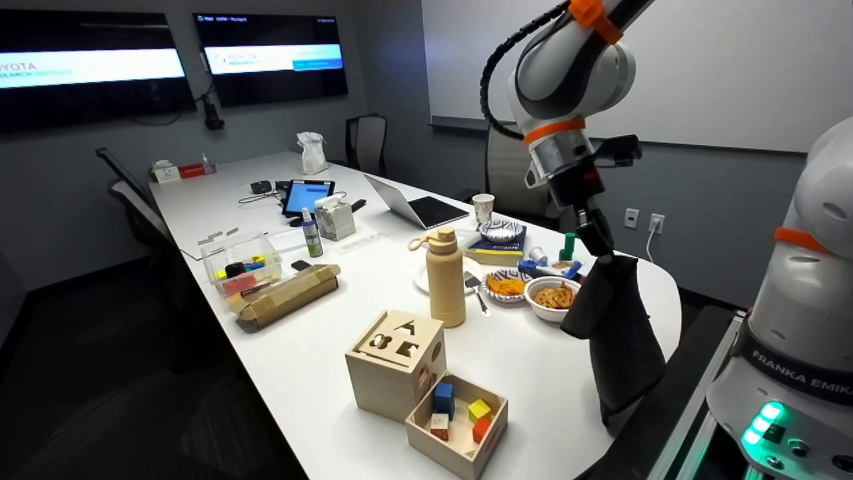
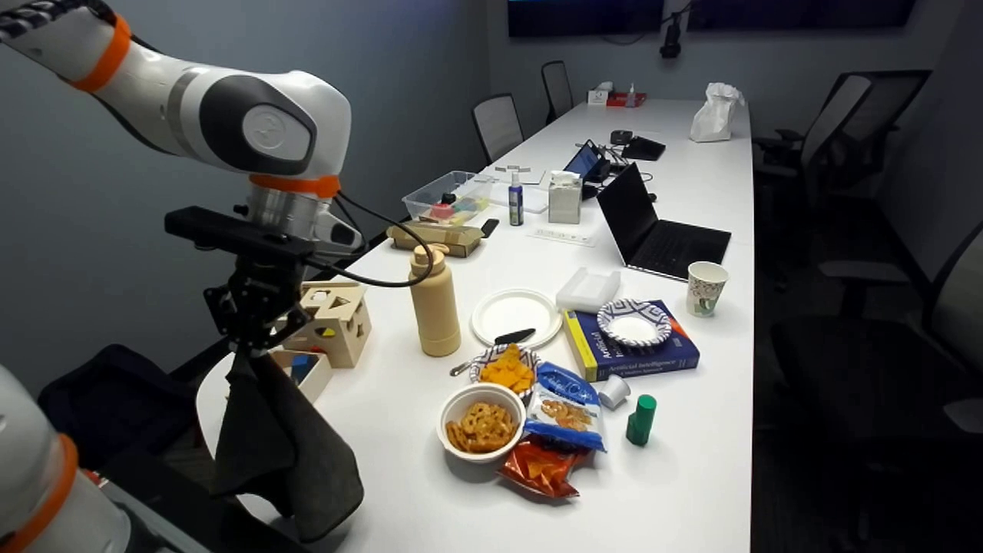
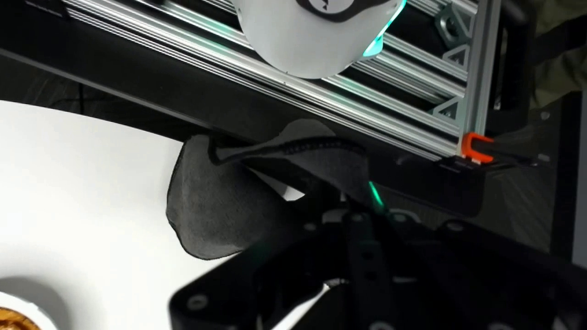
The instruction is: Use the grey cloth to wipe the table
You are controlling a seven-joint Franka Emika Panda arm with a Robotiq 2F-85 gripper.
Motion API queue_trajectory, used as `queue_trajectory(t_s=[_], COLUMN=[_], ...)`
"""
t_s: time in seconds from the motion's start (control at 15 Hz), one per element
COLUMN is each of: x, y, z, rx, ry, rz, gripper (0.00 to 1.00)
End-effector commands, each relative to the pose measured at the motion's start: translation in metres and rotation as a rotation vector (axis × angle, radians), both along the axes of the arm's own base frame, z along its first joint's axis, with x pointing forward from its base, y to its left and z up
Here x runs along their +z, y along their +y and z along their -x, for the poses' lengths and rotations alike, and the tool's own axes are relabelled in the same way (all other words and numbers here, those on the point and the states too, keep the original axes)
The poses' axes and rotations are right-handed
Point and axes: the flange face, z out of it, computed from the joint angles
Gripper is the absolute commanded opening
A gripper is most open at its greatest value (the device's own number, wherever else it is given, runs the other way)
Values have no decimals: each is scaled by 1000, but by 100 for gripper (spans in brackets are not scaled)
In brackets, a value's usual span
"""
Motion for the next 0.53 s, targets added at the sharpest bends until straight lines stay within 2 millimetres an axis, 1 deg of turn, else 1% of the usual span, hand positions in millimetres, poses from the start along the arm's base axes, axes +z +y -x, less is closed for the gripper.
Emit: queue_trajectory(t_s=[0.0, 0.2, 0.47], x=[2, 3, -3], y=[12, 30, 58], z=[-4, -8, -28], rx=[113, 230, 388], ry=[115, 224, 310], rz=[-58, -68, -88], gripper=[1, 1, 1])
